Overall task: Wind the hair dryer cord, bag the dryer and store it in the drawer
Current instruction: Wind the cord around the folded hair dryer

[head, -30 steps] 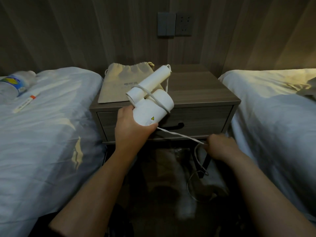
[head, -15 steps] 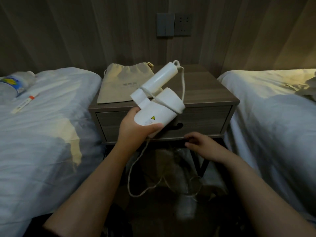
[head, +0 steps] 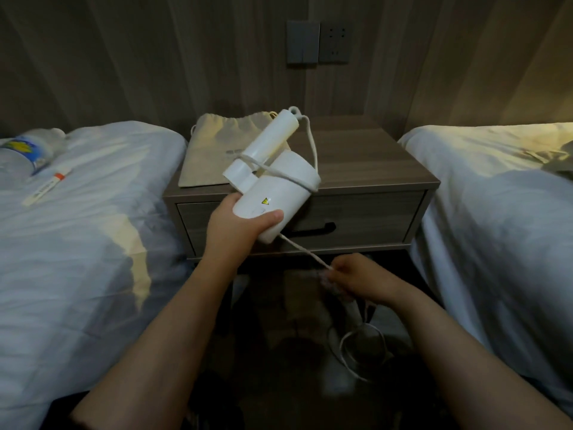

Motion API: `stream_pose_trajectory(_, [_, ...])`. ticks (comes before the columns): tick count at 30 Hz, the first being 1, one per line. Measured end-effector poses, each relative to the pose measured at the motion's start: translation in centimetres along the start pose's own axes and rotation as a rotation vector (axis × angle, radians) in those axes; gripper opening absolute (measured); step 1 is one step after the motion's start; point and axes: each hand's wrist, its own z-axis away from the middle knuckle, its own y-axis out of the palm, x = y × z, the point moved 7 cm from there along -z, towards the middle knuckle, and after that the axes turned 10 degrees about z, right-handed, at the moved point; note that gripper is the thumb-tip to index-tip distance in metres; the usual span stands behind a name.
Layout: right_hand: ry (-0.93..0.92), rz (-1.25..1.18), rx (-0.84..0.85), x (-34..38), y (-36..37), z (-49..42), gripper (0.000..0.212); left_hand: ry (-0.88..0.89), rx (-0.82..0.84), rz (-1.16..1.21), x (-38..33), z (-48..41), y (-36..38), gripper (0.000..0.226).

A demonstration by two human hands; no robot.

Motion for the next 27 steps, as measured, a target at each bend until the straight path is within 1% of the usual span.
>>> stream_pose_trajectory(2, [0.022,0.244,-0.025,-0.5,-1.4,0.3,0.029,0.041,-0.016,-0.132,-0.3,-0.4,-0.5,0.056])
stream_pose_trajectory(3, [0.029,0.301,-0.016,-0.5,-2.1,0.6,0.031,0.053,-0.015,-0.183,-0.3,-0.6,-0.6,0.055])
stream_pose_trajectory(6, [0.002,0.318,0.009,0.7,-4.0,2.1,0.029,0.105,0.018,-0.378,-0.7,-0.4,-0.4,0.064])
stream_pose_trajectory(9, [-0.08,0.304,-0.047,2.4,-6.1,4.1,0.025,0.186,0.072,-0.505,-1.2,0.0,0.2,0.069])
stream_pose_trajectory(12, [-0.161,0.336,-0.142,3.9,-7.8,5.4,0.023,0.285,0.202,-0.651,-1.3,0.8,1.5,0.069])
stream_pose_trajectory(15, [-0.19,0.352,-0.294,4.8,-9.0,6.1,0.014,0.378,0.396,-0.808,-0.2,1.8,3.1,0.079])
stream_pose_trajectory(17, [-0.183,0.37,-0.403,5.0,-9.5,6.4,0.009,0.371,0.548,-0.85,0.7,2.4,4.2,0.073])
stream_pose_trajectory(18, [-0.16,0.372,-0.443,4.9,-9.8,6.4,0.015,0.353,0.606,-0.874,1.1,2.6,4.5,0.07])
stream_pose_trajectory(20, [-0.095,0.404,-0.48,4.5,-10.1,6.5,0.033,0.312,0.68,-0.931,1.7,2.9,4.9,0.071])
stream_pose_trajectory(22, [-0.053,0.473,-0.483,4.4,-10.0,6.4,0.04,0.271,0.735,-0.955,2.5,3.1,5.0,0.074])
stream_pose_trajectory(24, [-0.031,0.483,-0.467,4.5,-9.7,6.3,0.043,0.275,0.783,-0.965,3.1,3.4,5.2,0.076])
stream_pose_trajectory(25, [-0.026,0.47,-0.446,4.6,-9.6,6.3,0.042,0.28,0.803,-0.983,3.4,3.5,5.3,0.077])
stream_pose_trajectory(27, [-0.038,0.436,-0.37,4.7,-9.2,6.2,0.029,0.272,0.838,-1.014,3.8,3.6,5.5,0.076])
